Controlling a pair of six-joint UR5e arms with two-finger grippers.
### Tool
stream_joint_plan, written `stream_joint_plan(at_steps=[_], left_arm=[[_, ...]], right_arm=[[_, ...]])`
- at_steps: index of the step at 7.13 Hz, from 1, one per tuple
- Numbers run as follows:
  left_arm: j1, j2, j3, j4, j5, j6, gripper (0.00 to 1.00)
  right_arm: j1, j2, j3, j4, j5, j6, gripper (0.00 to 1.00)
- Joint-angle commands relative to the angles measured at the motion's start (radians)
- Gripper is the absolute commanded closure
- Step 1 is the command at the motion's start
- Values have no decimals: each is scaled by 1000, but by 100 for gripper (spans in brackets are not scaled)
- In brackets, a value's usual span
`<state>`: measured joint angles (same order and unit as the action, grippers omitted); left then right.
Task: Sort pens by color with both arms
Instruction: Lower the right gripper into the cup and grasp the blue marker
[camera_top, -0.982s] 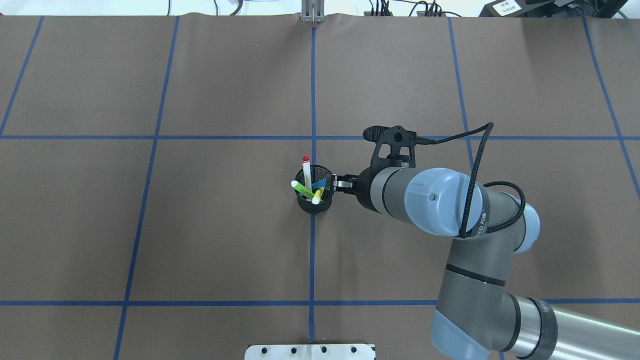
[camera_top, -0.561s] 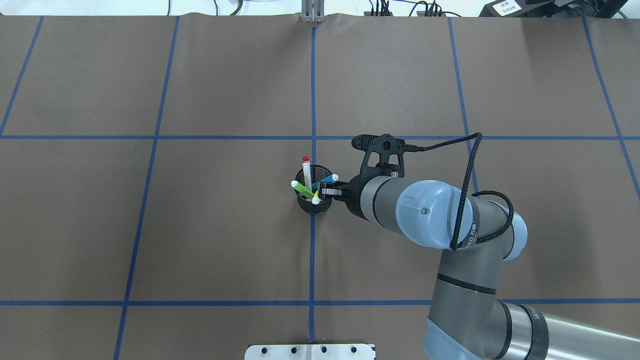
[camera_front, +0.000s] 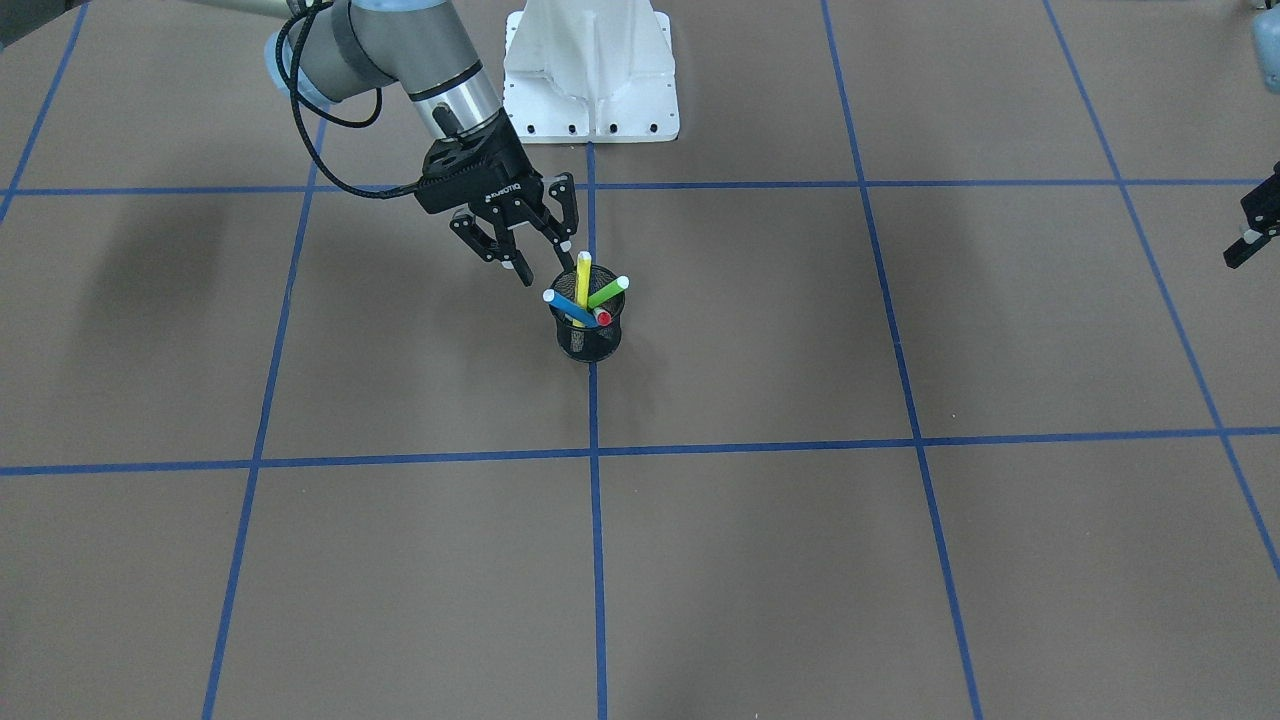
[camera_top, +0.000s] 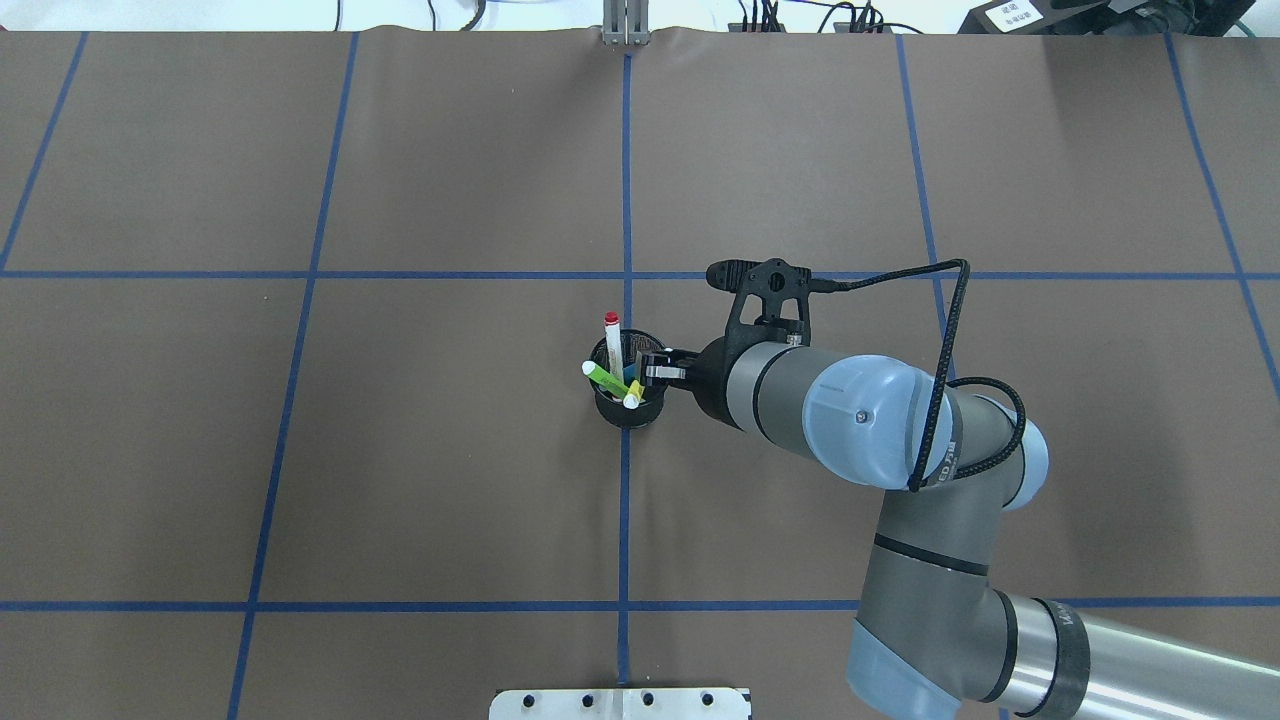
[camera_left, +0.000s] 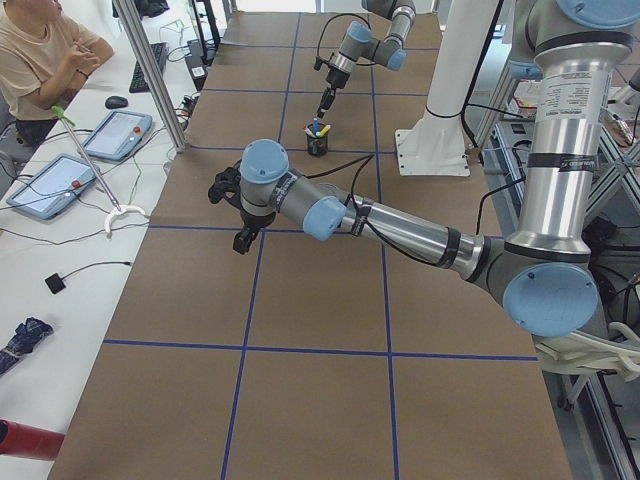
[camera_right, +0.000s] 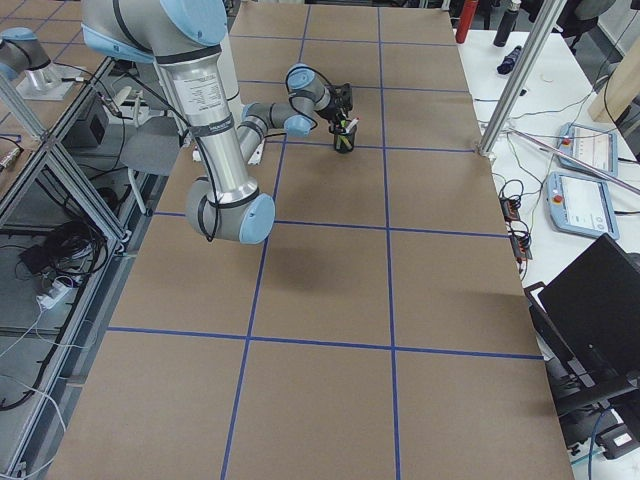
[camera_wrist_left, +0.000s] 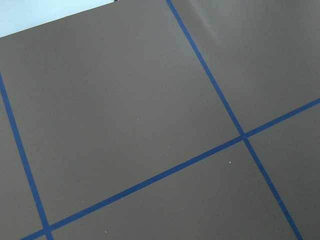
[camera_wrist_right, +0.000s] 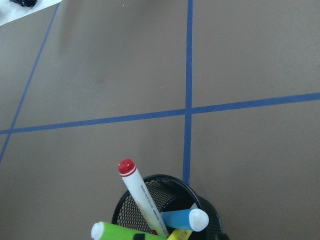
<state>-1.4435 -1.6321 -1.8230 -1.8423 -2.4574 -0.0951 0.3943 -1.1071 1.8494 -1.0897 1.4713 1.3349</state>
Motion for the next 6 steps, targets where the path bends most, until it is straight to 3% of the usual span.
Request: stream_joint_plan(at_steps=[1,6], left_arm=[[0,0,2,0,0,0,0],[0,-2,2,0,0,0,0]], right_arm=[[3,-2,-12,1,-2,-8,45],[6,22,-47,1,-3,-8,47]])
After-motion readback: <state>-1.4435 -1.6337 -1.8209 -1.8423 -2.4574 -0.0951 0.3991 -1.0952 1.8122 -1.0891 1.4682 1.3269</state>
